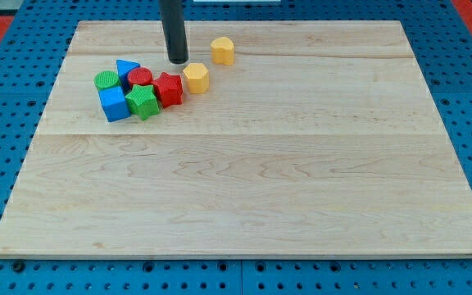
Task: Move the yellow heart towards the right center
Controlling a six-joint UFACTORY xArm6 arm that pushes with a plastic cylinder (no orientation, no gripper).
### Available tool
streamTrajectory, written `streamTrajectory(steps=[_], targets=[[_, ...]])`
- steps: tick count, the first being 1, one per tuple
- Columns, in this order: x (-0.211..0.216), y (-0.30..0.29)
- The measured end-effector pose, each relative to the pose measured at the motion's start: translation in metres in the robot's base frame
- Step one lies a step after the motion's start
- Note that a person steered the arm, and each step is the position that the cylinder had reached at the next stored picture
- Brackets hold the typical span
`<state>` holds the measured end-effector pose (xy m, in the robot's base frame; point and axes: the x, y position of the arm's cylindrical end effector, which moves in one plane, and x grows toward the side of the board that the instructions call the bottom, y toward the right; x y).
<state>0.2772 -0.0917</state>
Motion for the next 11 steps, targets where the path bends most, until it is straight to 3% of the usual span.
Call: streamTrajectory(steps=[4,5,7,8,9,10,11], targets=[[-0.012,0.206],[0.061,0.211],[0.032,0.229],[0.075,0.262],[0.102,0.258],[0.051,0.248],[0.004,0.146]])
